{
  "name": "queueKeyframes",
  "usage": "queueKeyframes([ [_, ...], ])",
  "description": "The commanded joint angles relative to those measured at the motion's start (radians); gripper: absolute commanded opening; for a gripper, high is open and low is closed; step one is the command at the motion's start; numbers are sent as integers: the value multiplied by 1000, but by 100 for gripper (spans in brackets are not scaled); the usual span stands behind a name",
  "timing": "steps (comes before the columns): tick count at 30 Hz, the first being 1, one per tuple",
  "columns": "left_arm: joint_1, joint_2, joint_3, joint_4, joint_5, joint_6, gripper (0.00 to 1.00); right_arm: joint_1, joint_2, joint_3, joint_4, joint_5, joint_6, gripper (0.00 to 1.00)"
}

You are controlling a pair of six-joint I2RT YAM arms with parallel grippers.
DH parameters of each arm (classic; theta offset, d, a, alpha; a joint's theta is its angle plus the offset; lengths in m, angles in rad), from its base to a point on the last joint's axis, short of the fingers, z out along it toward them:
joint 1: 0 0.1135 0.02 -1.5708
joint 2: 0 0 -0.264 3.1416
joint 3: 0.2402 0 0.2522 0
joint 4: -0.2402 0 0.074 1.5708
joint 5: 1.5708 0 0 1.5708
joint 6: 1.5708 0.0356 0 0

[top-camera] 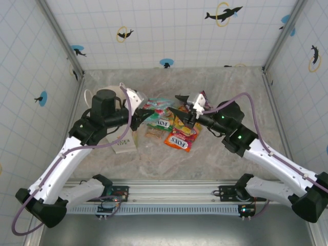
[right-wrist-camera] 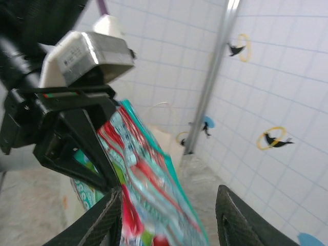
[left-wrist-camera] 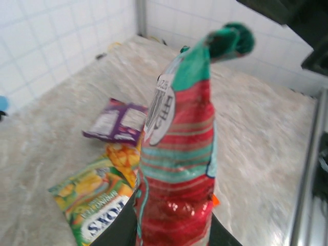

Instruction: Place the snacks into the paper bag

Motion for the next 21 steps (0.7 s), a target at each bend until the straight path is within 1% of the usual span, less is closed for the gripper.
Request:
queueKeyframes([
  [1, -5, -14, 63, 202, -166, -155, 9, -12, -9, -28, 119, 89, 71, 51],
  [8, -4, -1, 97, 424, -352, -219, 10, -11, 31, -42, 114, 57, 103, 52],
  [11, -5, 4, 104, 494, -474, -218, 10, -10, 50, -39, 116, 46, 108, 52],
  [15, -5, -12, 85, 583, -616, -177, 10, -10, 61, -43, 115, 43, 108, 52],
  [17, -5, -22, 81, 605, -670, -152, 10, -11, 65, -45, 114, 41, 109, 52],
  [21, -4, -44, 55, 670, -729, -101, 9, -8, 76, -45, 105, 36, 111, 52],
])
